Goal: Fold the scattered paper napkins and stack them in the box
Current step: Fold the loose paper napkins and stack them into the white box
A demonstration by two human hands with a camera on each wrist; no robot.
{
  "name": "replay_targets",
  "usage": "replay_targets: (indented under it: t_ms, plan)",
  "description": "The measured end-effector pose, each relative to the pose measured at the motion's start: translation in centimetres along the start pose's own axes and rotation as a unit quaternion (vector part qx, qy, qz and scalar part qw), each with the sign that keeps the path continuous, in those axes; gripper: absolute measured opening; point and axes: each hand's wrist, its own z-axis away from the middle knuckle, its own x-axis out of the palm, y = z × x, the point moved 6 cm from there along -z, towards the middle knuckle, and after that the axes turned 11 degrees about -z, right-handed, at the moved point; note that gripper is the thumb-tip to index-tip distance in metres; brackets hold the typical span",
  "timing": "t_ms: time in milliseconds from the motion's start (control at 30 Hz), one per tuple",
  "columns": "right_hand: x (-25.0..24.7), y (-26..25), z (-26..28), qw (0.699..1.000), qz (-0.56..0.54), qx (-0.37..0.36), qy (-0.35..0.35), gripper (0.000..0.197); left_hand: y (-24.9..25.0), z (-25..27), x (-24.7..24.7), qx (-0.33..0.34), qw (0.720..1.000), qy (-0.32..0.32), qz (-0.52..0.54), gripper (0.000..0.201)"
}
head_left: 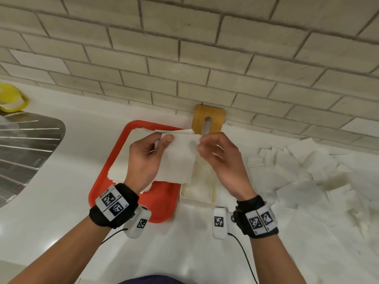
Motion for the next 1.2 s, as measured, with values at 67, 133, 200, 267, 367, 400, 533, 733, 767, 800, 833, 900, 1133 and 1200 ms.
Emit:
replay_targets:
  t_ms: [67, 133, 200, 267, 367, 400, 533, 733, 767, 800, 833, 900, 1133, 1200]
  plan:
    - [0.6, -0.1, 0.2, 0.999, 0.008, -0.011, 0.035, 0.020, 0.6, 0.1, 0.9, 0.004, 1.000, -0.018, 0.007, 0.031]
    - [0.7, 0.2, 0.3, 0.997, 0.001, -0.028, 0.073, 0.018, 1.1, 0.3, 1.7, 0.010, 0.999, -0.032, 0.016, 0.030]
    - [0.9, 0.1, 0.4, 0.992, -0.001, -0.057, 0.112, 0.018, 1.4, 0.5, 2.2, 0.005, 0.999, -0.029, 0.019, 0.032]
    - [1.2, 0.0, 0.7, 0.988, -0.028, -0.078, 0.128, 0.028, 1.5, 0.5, 2.7, -0.002, 0.999, -0.018, 0.040, 0.028]
    - [2.1, 1.2, 1.6, 0.994, 0.003, -0.084, 0.073, 0.049, 2.0, 0.0, 3.3, 0.014, 0.998, 0.011, 0.059, 0.025]
    - [2.2, 1.8, 2.2, 0.993, 0.048, -0.092, 0.055, 0.050, 2.0, -0.3, 3.5, 0.015, 0.997, 0.024, 0.066, 0.026]
    - [1.0, 4.6, 4.6, 0.986, 0.146, -0.060, 0.045, 0.026, 1.2, -2.4, 4.6, -0.018, 0.995, 0.049, 0.079, 0.016]
    - [-1.0, 9.3, 4.8, 0.980, 0.097, 0.122, 0.120, 0.012, -1.7, -4.5, 9.1, 0.023, 0.991, -0.099, -0.087, 0.046]
    - [-1.0, 10.4, 4.3, 0.976, 0.100, 0.148, 0.124, 0.013, -2.8, -4.5, 9.9, 0.012, 0.985, -0.126, -0.117, 0.050]
    - [-1.0, 11.7, 3.8, 0.969, 0.112, 0.179, 0.126, 0.015, -3.7, -4.3, 10.4, -0.004, 0.978, -0.148, -0.144, 0.052]
    - [-0.9, 12.9, 3.4, 0.960, 0.128, 0.213, 0.127, 0.018, -4.6, -4.0, 10.8, -0.016, 0.971, -0.164, -0.171, 0.051]
    - [-0.4, 14.7, 2.9, 0.945, 0.176, 0.256, 0.102, 0.023, -5.9, -2.8, 11.4, -0.028, 0.952, -0.203, -0.229, 0.046]
    - [-0.6, 13.5, 3.7, 0.911, 0.317, 0.264, 0.016, 0.046, -8.9, 0.6, 12.4, -0.058, 0.904, -0.285, -0.314, 0.043]
    - [-2.9, 10.9, 4.7, 0.926, 0.303, 0.215, 0.067, 0.037, -8.1, 1.4, 11.9, -0.013, 0.924, -0.231, -0.305, 0.041]
